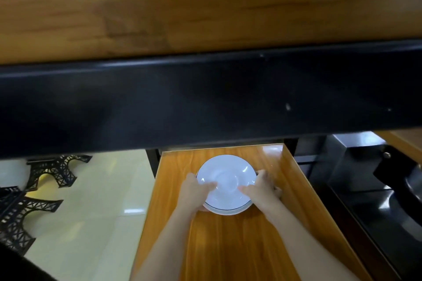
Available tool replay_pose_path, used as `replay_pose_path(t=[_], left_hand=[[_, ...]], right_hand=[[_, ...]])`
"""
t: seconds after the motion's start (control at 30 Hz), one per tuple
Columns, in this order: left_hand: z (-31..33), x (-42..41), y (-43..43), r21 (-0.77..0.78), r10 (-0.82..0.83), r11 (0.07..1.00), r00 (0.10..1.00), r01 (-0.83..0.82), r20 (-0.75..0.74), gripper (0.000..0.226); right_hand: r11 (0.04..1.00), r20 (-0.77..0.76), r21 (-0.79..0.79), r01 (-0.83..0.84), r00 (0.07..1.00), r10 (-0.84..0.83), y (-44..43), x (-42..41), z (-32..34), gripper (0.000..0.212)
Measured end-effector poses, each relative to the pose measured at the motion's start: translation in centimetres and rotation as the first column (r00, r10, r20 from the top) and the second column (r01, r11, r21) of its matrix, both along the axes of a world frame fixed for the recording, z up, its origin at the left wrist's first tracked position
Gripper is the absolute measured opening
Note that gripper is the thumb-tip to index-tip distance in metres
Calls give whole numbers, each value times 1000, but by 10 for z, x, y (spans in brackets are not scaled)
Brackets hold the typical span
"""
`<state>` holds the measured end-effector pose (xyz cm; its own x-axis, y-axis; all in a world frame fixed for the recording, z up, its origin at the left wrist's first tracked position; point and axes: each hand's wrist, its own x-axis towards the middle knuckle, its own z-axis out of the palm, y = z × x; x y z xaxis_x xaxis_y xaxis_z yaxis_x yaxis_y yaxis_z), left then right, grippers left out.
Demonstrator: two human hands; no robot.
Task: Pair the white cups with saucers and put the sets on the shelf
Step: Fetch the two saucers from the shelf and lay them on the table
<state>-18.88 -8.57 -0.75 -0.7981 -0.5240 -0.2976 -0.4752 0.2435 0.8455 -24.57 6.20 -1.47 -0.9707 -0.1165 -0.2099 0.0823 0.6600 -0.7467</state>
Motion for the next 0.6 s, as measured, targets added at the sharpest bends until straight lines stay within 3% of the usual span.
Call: replay_pose_path(t=[0.1,0.23,0.43,0.6], left_hand=[[4,16,8,166,21,986,995,-5,-96,52],[11,42,26,247,19,968,977,34,-210,50],[19,87,66,166,-45,980,938,108,-345,49],[16,134,117,178,-50,974,905,137,-423,45]], right_hand=[[910,140,-412,34,990,27,9,17,3,46],[746,169,-647,158,984,-62,25,40,13,49],[679,109,-713,176,984,-142,60,91,17,62],[692,11,-712,120,987,-159,112,147,19,54]])
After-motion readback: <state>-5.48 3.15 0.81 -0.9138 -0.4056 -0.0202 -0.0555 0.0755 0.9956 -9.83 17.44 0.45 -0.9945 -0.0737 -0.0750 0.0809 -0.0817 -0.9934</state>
